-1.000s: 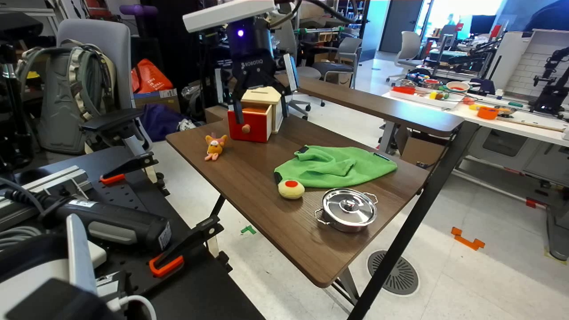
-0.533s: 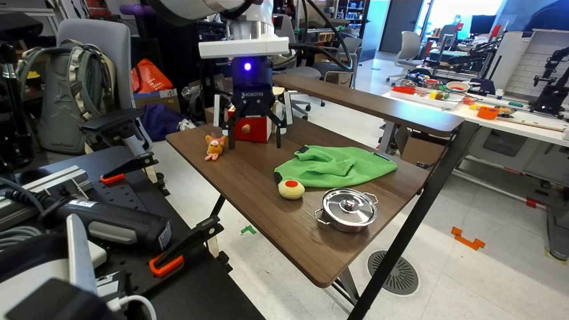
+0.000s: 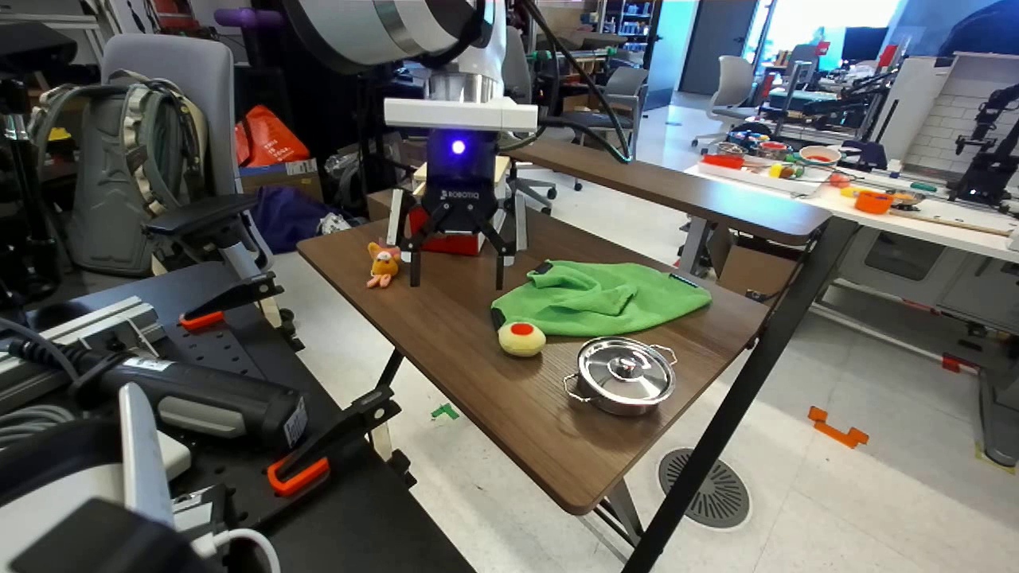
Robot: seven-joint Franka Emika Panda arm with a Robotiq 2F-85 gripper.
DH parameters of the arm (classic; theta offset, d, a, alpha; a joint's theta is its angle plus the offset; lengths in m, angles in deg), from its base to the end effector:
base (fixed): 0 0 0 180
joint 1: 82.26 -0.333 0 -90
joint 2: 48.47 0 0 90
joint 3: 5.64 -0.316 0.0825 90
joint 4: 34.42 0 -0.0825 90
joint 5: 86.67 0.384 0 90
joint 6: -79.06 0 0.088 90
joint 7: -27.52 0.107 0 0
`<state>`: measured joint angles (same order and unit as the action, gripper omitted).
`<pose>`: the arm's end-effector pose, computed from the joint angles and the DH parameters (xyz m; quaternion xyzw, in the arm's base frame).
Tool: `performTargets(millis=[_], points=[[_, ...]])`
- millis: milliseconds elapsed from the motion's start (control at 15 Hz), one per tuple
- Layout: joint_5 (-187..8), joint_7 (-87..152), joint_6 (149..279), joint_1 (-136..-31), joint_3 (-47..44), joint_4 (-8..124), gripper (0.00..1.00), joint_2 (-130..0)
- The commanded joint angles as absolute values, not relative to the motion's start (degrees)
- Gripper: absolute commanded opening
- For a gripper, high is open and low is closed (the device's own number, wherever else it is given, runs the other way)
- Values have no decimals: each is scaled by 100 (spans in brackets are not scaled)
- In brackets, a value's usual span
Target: Fold the green towel
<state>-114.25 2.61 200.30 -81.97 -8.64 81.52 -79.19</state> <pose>0.5505 0.0055 0.1553 0.8835 0.3868 -0.2382 0.1145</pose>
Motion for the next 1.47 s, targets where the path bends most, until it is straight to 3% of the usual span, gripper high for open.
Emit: performTargets(millis=[0,600,1133,1200,1267,1400], points=[[-11261,268,20135,-8214,-849,7762,100,-8313],[-11022,770,22266,-8202,-769,7740,100,-8801],[-11162,700,22418,-8290,-581,7932,100,-8881],[-11155,687,22372,-8292,-584,7929,95,-8876],[-11156,686,22351,-8300,-581,7913,72,-8881],[-11161,658,22271,-8321,-579,7888,68,-8885]])
